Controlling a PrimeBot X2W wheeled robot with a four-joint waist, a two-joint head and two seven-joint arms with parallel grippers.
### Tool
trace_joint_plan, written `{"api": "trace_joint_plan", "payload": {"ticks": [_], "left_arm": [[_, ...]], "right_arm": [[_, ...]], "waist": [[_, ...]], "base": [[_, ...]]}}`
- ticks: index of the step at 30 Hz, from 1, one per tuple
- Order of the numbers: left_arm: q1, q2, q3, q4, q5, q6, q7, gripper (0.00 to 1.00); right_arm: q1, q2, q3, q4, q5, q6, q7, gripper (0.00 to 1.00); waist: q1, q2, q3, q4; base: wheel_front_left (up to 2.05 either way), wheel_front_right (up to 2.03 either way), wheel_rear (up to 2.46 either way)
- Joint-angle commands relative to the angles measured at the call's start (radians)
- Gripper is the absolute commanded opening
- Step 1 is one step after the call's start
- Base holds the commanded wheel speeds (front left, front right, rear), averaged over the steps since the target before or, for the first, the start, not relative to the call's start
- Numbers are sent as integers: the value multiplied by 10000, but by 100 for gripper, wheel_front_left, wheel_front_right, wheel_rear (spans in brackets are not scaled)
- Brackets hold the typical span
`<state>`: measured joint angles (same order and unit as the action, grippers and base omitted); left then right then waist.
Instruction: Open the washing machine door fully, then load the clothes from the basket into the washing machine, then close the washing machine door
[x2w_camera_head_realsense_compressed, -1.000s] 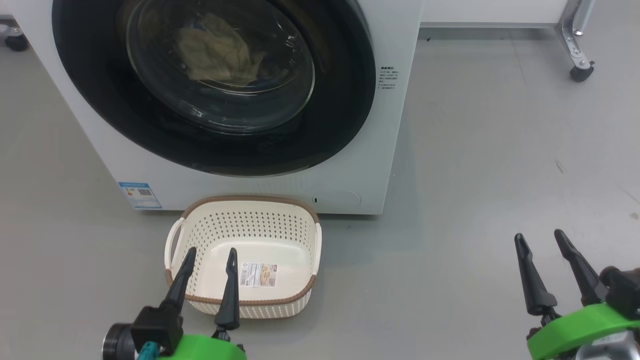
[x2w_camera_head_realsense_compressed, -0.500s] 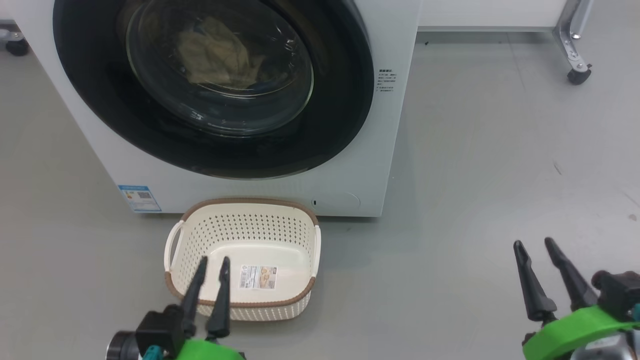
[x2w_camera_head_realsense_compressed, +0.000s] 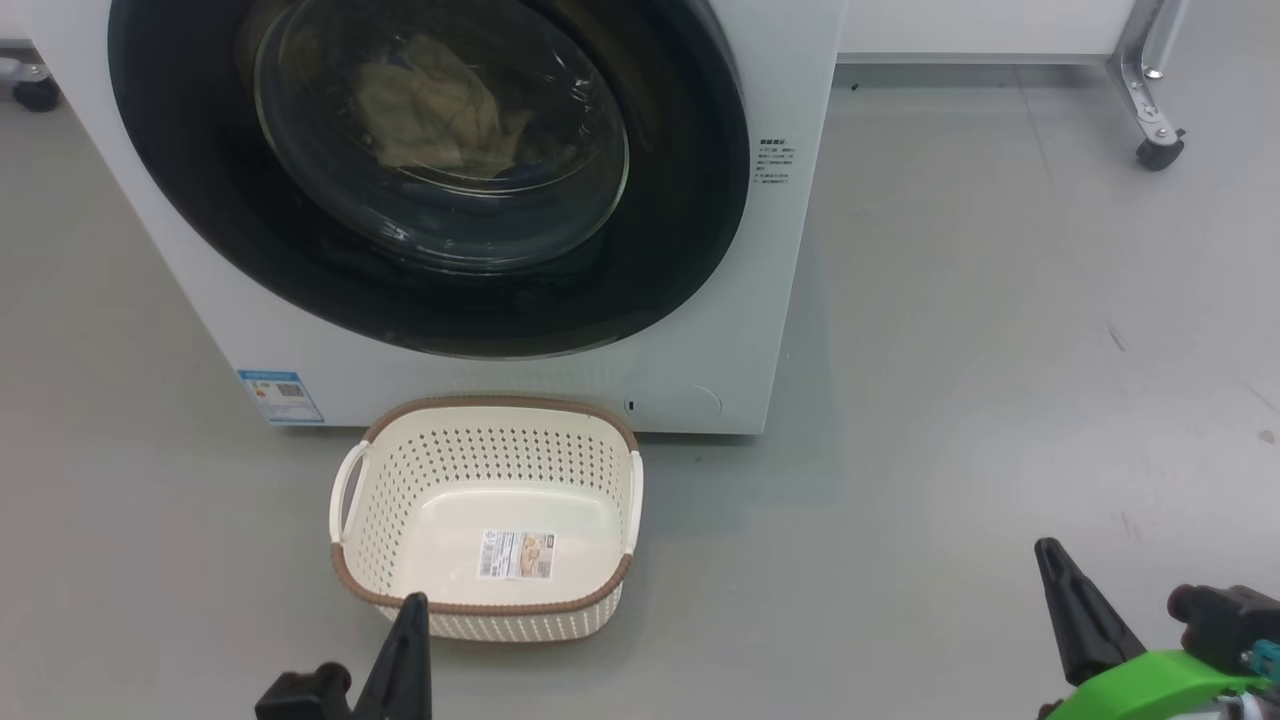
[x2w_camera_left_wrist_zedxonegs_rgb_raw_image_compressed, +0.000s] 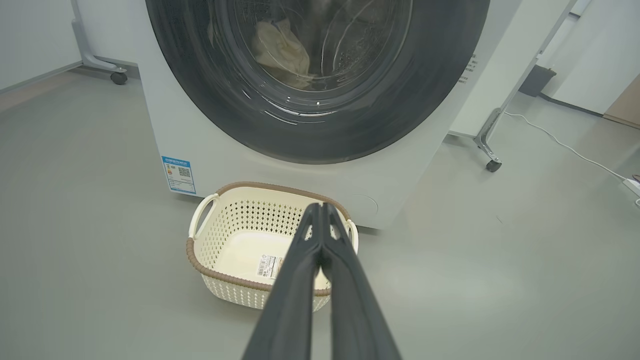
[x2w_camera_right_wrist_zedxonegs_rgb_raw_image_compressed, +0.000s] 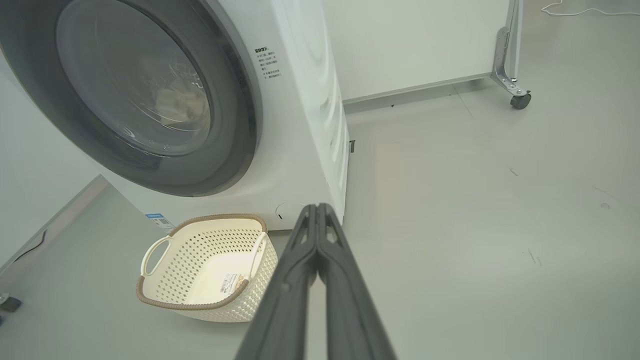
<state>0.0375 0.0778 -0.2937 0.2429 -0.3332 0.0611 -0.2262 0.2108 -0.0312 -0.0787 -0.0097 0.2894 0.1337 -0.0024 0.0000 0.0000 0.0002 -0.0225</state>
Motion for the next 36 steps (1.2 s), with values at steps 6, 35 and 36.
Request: {"api": "trace_joint_plan", "payload": {"ticks": [6, 35, 36], "left_arm": [[-493, 38, 324, -281, -810, -153, 186, 0], [-743, 49, 1190, -202, -4094, -624, 934, 0], [-751, 49, 1222, -200, -4206, -641, 961, 0]], "right_arm": [[-556, -133, 21, -136, 874, -4, 42, 0], [-1242, -271, 93, 566, 4291, -11, 200, 0], [-1266, -275, 94, 591, 4407, -11, 207, 0]], "waist": [[0, 0, 1, 13], [0, 0, 9, 69], [0, 0, 9, 71]], "base": [[0, 0, 0], [0, 0, 0], [0, 0, 0]]}}
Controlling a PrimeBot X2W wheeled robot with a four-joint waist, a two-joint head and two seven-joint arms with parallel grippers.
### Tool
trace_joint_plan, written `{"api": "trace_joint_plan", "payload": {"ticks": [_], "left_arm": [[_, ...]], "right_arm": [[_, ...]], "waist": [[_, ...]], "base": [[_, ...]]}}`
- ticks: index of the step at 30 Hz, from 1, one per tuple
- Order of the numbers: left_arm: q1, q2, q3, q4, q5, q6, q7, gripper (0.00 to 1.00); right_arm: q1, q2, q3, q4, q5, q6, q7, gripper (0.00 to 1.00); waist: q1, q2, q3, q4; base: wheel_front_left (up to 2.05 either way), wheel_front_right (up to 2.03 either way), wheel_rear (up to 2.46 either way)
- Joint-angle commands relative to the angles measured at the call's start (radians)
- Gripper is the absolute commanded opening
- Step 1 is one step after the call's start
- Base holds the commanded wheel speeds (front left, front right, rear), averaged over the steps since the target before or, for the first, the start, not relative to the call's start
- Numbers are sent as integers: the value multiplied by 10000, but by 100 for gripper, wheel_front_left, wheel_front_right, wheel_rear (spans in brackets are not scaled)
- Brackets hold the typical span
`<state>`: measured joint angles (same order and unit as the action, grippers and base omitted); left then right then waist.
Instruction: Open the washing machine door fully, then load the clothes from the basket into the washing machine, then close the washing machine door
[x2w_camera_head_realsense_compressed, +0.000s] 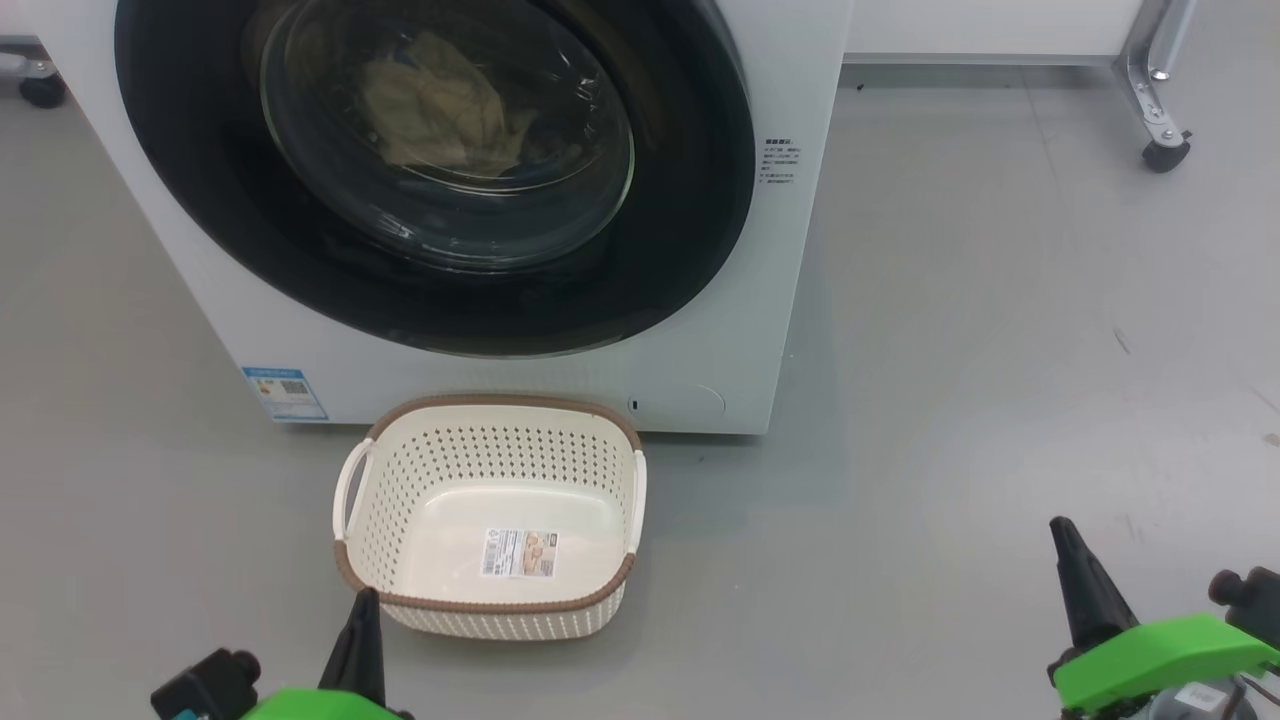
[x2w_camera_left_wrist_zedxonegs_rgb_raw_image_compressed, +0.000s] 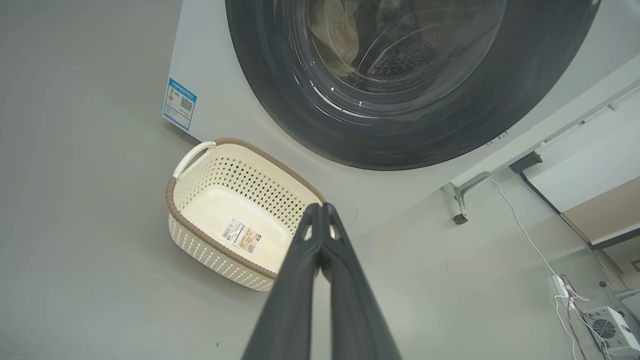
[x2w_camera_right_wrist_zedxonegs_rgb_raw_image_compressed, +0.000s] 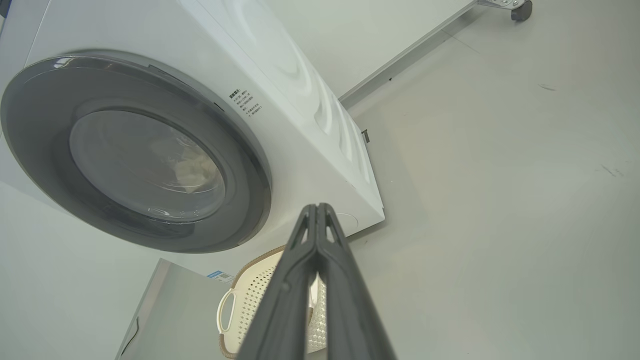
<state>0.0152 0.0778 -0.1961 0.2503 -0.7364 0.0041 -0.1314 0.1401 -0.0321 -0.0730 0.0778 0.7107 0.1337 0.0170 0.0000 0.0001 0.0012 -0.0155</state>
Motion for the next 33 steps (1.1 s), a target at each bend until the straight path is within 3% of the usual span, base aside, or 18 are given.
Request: {"api": "trace_joint_plan", "payload": {"ticks": [1, 33], "left_arm": [[-536, 48, 277, -273, -286, -87, 41, 0], [-810, 1, 1315, -189, -3840, -604, 931, 0]], "right_arm": [[-583, -269, 37, -259, 311, -11, 21, 0], [-1346, -348, 14, 522, 3995, -19, 279, 0]], "waist": [[0, -1, 0, 3], [0, -1, 8, 65]], "base": [[0, 0, 0], [0, 0, 0]]}}
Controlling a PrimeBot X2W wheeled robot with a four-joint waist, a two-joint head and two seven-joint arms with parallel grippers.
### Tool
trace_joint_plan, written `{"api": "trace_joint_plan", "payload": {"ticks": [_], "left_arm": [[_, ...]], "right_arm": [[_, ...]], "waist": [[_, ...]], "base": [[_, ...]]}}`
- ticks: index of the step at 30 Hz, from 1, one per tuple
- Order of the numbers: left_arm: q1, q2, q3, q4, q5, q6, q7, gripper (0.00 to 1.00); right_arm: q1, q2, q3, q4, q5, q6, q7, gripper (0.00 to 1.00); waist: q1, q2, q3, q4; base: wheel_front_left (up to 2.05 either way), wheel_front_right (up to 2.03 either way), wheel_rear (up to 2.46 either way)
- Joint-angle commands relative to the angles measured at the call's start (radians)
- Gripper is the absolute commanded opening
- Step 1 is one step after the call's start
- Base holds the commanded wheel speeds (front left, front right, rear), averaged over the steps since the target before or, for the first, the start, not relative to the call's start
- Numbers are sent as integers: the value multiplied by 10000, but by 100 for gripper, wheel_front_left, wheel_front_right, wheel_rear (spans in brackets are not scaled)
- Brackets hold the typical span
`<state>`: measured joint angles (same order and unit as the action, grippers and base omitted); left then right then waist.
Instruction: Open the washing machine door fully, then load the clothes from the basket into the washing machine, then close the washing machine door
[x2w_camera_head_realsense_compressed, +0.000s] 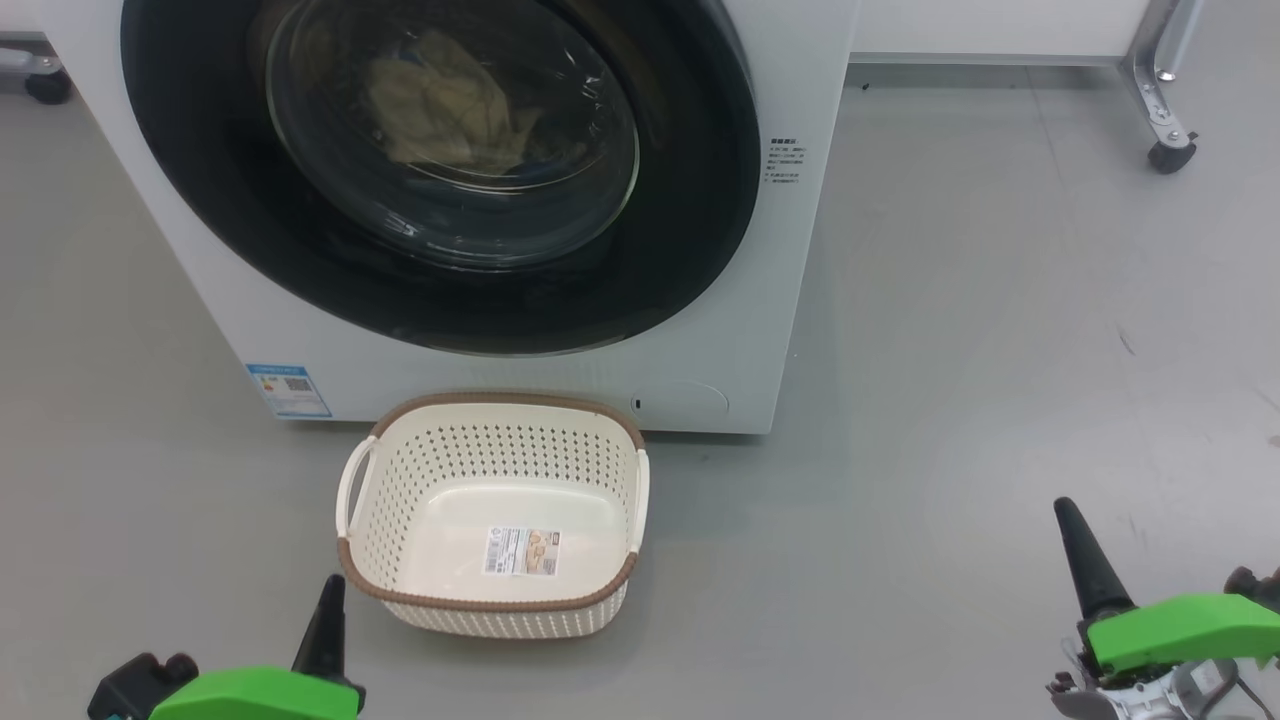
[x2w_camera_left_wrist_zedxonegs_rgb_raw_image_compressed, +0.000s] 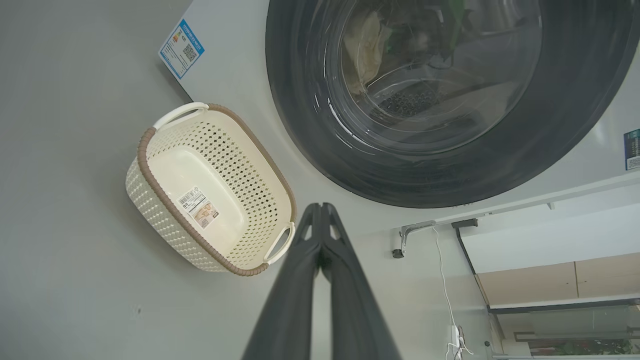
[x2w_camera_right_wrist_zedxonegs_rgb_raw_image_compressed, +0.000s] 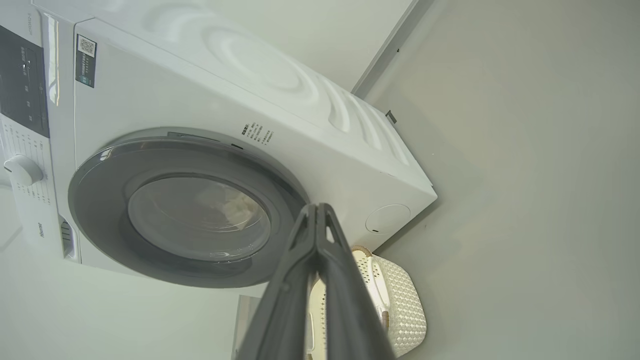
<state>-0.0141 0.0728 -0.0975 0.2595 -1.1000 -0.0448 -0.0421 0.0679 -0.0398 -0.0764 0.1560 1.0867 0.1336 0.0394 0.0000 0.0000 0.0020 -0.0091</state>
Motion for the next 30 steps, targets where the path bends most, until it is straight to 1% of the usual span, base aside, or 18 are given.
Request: {"api": "trace_joint_plan", "payload": {"ticks": [1, 30], "left_arm": [[-525, 49, 362, -278, -315, -131, 66, 0], [-779, -23, 1346, -196, -3504, -599, 908, 0]], "right_arm": [[-648, -272, 46, -236, 349, -18, 63, 0], [-1345, -306, -29, 476, 3645, -25, 341, 0]], "waist": [[0, 0, 0, 3], [0, 0, 8, 59]], "base": [[0, 0, 0], [0, 0, 0]]}}
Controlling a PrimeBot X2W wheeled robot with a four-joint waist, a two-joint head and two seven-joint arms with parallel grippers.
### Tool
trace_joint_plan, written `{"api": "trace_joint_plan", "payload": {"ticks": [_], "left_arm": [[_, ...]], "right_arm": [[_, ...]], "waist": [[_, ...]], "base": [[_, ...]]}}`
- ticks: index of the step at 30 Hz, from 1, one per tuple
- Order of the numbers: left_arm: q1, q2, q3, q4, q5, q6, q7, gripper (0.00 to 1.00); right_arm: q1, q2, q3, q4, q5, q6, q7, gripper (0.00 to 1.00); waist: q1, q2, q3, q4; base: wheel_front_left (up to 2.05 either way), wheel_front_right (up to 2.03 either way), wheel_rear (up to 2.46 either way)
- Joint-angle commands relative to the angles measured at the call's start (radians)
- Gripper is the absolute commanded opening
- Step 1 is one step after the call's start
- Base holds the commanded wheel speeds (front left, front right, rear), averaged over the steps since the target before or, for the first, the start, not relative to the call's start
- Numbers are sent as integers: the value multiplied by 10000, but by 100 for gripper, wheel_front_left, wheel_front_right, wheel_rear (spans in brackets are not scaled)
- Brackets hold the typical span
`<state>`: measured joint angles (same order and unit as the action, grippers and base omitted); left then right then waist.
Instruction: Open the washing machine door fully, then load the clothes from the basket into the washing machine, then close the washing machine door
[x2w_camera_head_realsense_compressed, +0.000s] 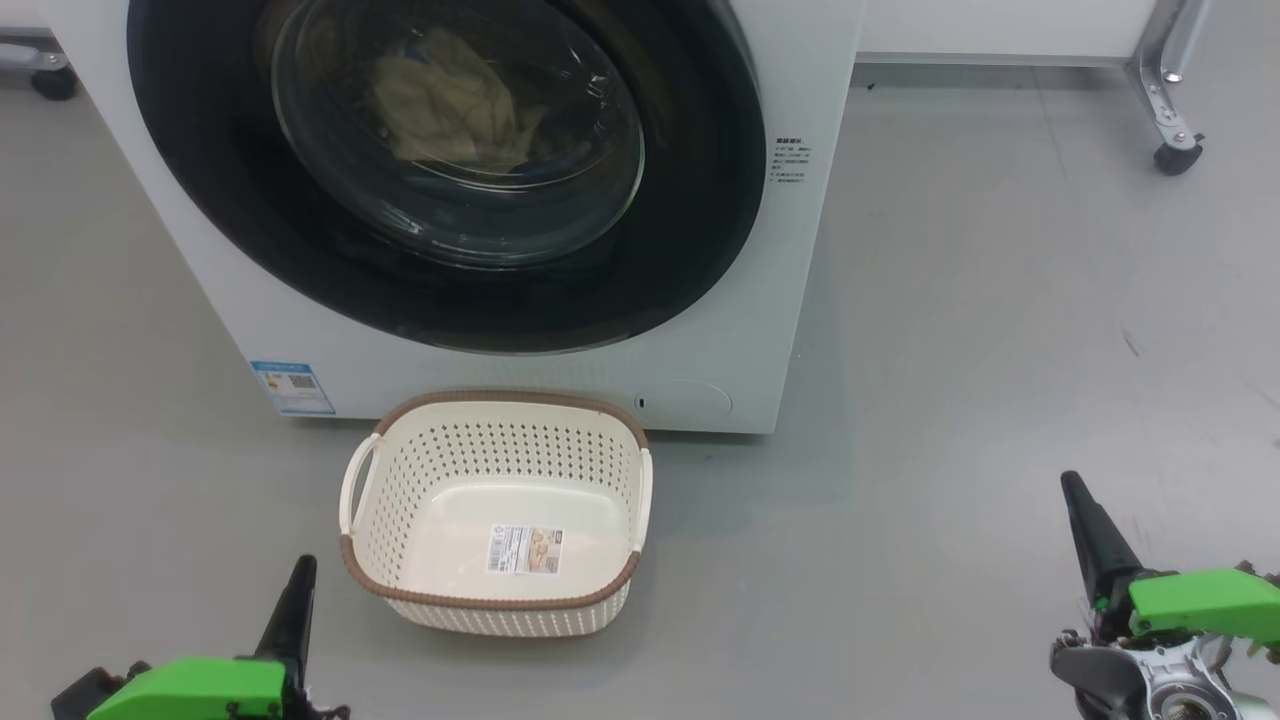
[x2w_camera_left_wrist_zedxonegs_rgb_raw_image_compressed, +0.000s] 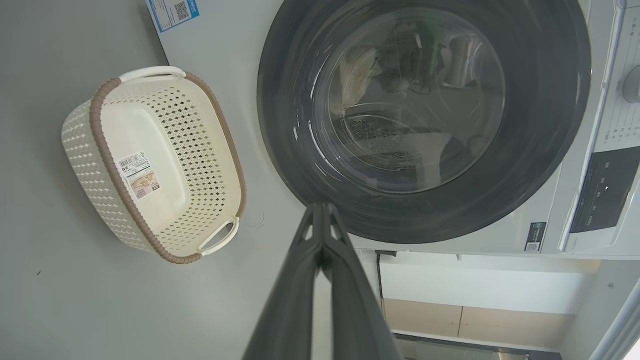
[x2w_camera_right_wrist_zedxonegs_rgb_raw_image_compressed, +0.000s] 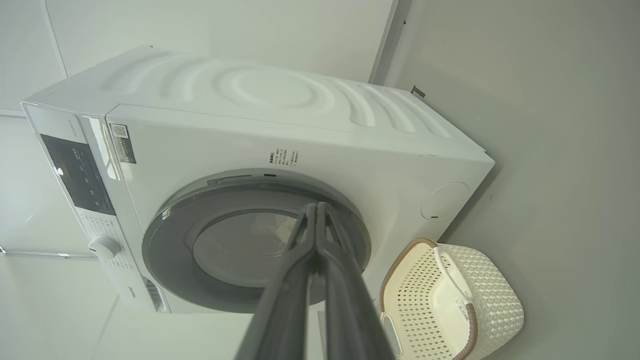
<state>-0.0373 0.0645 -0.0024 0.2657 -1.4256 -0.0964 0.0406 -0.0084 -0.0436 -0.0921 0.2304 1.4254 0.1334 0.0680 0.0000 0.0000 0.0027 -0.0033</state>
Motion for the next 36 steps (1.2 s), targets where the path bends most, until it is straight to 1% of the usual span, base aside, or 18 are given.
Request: {"api": "trace_joint_plan", "payload": {"ticks": [1, 16, 36], "left_arm": [[-555, 56, 428, -255, -355, -99, 111, 0], [-688, 13, 946, -212, -1996, -342, 554, 0], [-693, -22, 998, -210, -1966, -343, 595, 0]], "right_arm": [[-605, -268, 126, -244, 369, -23, 65, 0], [-967, -277, 75, 125, 2064, -27, 218, 0], [-974, -232, 11, 131, 2021, -27, 270, 0]], "waist": [[0, 0, 0, 4], [0, 0, 4, 33], [0, 0, 4, 33]], "base": [[0, 0, 0], [0, 0, 0], [0, 0, 0]]}}
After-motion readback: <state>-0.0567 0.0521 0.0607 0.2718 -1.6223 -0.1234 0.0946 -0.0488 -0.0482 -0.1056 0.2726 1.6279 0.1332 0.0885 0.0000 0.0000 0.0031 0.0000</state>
